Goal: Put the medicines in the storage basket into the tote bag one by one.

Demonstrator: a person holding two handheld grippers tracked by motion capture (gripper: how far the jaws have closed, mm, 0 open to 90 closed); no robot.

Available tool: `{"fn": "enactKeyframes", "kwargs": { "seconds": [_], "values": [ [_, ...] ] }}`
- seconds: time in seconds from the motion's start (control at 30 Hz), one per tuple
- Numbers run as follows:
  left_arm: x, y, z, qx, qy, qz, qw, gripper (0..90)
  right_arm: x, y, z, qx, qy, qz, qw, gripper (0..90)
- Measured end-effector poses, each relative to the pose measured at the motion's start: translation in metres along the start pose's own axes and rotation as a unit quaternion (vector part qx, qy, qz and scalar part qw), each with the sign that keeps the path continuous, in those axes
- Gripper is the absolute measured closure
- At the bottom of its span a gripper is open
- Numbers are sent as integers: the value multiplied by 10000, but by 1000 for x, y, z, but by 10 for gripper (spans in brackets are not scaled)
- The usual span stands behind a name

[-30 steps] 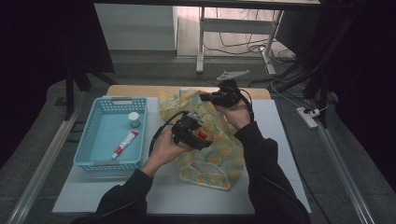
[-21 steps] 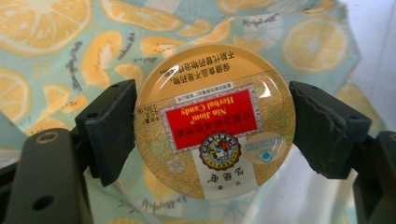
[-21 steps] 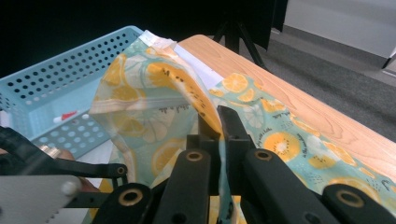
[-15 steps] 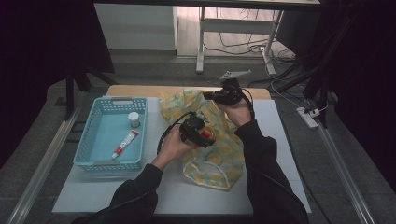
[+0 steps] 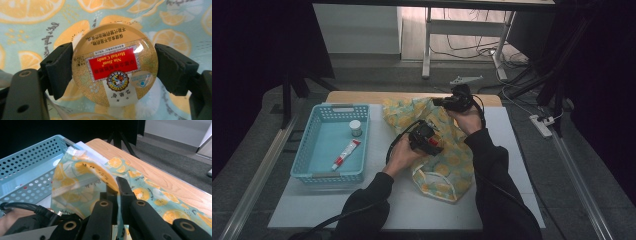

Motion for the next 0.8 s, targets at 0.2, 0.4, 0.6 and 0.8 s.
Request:
{"fn": "enactKeyframes", "kwargs": {
  "seconds": [0.2,0.4,0.6,0.8],
  "values": [
    [-3,-7,1,59,-15,-62,10000,197,3,0,0,36,-27,31,10000,894],
    [-1,1,-1,202,48,49,9998,125,5,0,0,63,-42,52,10000,894],
    [6,15,-1,331,40,262,9991,94,5,2,0,75,-46,59,9999,894],
    [13,31,-1,459,27,424,9980,46,3,2,2,80,-78,27,9999,894]
  ]
}}
Point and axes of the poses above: each handheld gripper's, and its own axes: y roughly backward along the jaws, z roughly out of its underside, x roughly to its right, the point moved 9 cm from there along -y, roughly forward along the jaws, and after that the axes turned 10 degrees about y, right-handed, at the moved point
